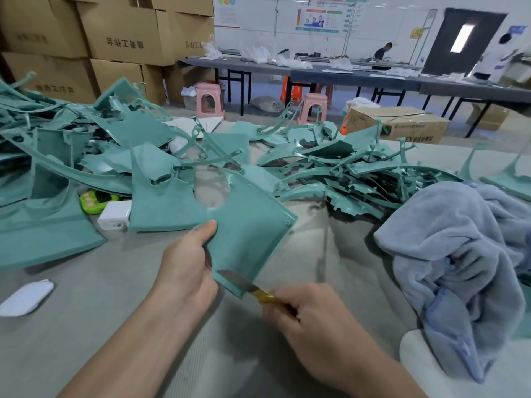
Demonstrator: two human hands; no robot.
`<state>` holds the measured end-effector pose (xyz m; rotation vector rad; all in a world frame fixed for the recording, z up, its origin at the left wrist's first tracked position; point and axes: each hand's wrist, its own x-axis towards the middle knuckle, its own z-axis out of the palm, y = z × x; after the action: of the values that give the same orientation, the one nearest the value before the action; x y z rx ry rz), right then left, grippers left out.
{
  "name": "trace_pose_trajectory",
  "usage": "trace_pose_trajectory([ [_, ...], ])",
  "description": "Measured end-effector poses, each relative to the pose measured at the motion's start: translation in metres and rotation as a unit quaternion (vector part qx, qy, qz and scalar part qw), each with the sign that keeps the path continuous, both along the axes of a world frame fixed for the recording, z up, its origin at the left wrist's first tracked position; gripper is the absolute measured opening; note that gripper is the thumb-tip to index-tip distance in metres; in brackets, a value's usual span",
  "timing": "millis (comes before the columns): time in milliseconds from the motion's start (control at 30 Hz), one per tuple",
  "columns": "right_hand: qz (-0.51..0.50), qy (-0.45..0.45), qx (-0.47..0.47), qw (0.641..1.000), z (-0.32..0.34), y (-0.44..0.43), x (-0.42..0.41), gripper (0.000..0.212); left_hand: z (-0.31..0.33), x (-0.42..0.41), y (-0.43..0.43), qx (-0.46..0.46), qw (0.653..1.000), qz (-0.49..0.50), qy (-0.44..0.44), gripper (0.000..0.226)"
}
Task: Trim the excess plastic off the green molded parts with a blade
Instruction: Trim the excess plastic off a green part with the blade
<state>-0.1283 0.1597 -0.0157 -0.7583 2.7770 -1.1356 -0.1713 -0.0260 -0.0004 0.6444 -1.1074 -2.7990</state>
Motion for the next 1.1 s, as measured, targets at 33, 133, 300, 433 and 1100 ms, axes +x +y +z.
trace_pose_trajectory([
  [33, 0.004, 0.009, 0.017, 1.0, 0.0, 0.0, -0.001, 0.028, 0.001, 0.001, 0.001, 0.001, 1.0, -0.012, -0.009, 0.026],
  [133, -0.075, 0.029, 0.066, 0.995, 0.003, 0.004, -0.009, 0.029, 0.0, -0.001, -0.002, 0.004, 1.0, -0.026, -0.012, 0.027],
  [300, -0.288, 0.089, -0.028, 0.953, 0.005, 0.025, -0.024, 0.039, -0.003, 0.0, -0.006, -0.018, 0.998, -0.06, -0.026, 0.027],
  [433, -0.06, 0.025, 0.006, 0.998, 0.002, 0.018, -0.009, 0.03, -0.006, 0.0, -0.003, -0.03, 0.997, -0.067, -0.02, 0.028],
  [1100, -0.26, 0.023, -0.092, 0.961, -0.004, 0.035, -0.031, 0.032, -0.004, -0.006, -0.014, -0.058, 0.998, -0.016, -0.029, 0.021],
])
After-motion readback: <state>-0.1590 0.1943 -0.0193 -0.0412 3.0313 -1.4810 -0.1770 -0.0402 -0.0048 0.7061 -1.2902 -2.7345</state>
